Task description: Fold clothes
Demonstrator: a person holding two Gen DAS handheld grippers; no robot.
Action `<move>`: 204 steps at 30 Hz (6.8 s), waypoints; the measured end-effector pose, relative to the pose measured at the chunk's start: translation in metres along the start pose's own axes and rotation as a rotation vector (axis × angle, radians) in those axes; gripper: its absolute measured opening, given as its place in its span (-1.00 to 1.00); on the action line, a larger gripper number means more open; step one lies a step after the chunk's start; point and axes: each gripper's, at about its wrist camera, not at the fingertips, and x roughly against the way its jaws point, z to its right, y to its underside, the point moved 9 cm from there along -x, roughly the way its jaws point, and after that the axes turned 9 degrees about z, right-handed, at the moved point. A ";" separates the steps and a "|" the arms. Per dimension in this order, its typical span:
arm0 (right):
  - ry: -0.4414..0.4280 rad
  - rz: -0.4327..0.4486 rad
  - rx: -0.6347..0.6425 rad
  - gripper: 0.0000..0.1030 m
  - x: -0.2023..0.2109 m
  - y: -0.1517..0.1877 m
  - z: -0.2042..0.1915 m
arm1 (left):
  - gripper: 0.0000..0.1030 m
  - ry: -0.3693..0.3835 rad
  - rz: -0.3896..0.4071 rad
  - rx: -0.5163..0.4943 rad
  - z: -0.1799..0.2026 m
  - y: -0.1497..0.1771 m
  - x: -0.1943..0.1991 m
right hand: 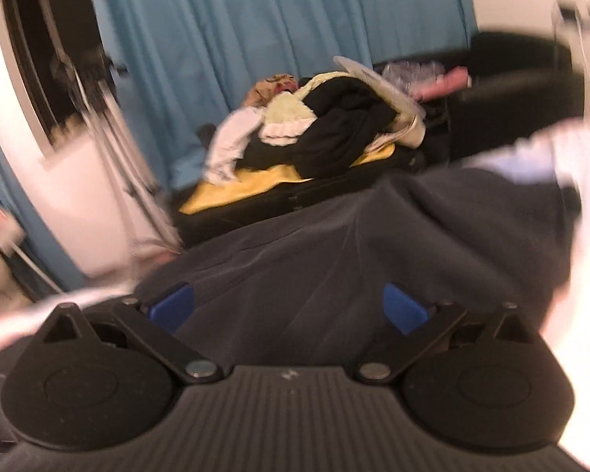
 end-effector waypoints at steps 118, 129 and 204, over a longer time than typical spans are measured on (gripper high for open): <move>0.252 0.057 -0.848 -0.44 0.208 0.123 0.376 | -0.83 0.078 -0.105 0.209 -0.060 -0.066 0.032; 0.071 0.074 -0.691 0.01 0.245 0.126 0.371 | -0.83 0.057 -0.065 0.197 -0.058 -0.063 0.031; -0.117 0.021 -0.216 0.41 0.069 0.015 0.110 | 0.71 0.486 -0.104 -0.958 0.175 0.190 -0.010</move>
